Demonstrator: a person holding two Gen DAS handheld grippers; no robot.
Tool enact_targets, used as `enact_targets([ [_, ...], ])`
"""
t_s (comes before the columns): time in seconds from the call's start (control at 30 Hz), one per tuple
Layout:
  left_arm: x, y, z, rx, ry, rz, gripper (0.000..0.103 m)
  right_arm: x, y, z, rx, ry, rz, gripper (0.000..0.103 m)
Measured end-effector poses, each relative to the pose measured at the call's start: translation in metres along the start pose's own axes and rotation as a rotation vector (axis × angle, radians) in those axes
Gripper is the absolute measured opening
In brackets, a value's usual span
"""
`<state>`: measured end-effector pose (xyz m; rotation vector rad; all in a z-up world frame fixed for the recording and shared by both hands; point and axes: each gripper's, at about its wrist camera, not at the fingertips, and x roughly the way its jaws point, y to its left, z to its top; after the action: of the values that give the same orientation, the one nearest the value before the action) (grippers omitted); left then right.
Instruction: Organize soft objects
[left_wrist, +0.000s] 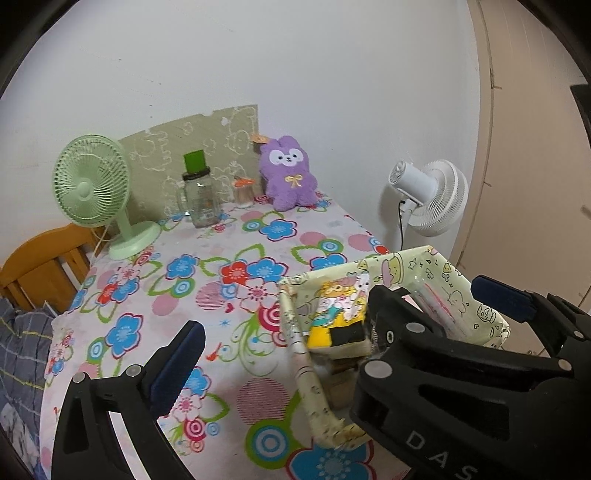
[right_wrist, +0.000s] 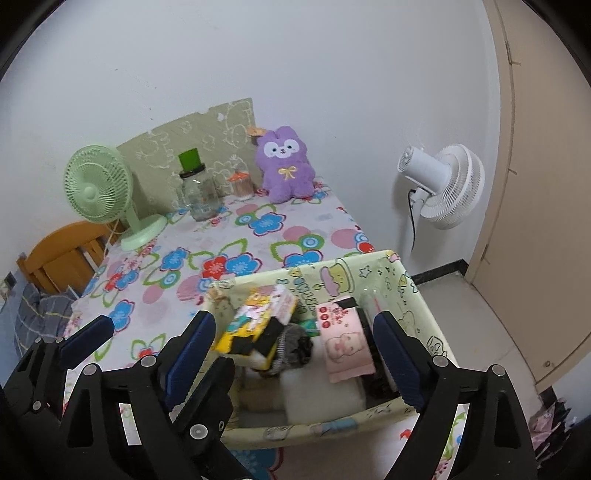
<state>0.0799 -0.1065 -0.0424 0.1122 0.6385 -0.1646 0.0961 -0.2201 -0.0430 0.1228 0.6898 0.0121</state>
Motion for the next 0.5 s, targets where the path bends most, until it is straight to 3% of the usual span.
enact_targets([
  [0.2, -0.021, 0.017, -0.003, -0.021, -0.036, 0.025, 0.103, -0.019, 0.018, -0.003, -0.017, -0.034, 0.013, 0.096],
  [0.5, -0.051, 0.046, -0.01, -0.056, -0.078, 0.069, 0.103, -0.049, 0.047, -0.008, -0.048, -0.088, 0.052, 0.096],
])
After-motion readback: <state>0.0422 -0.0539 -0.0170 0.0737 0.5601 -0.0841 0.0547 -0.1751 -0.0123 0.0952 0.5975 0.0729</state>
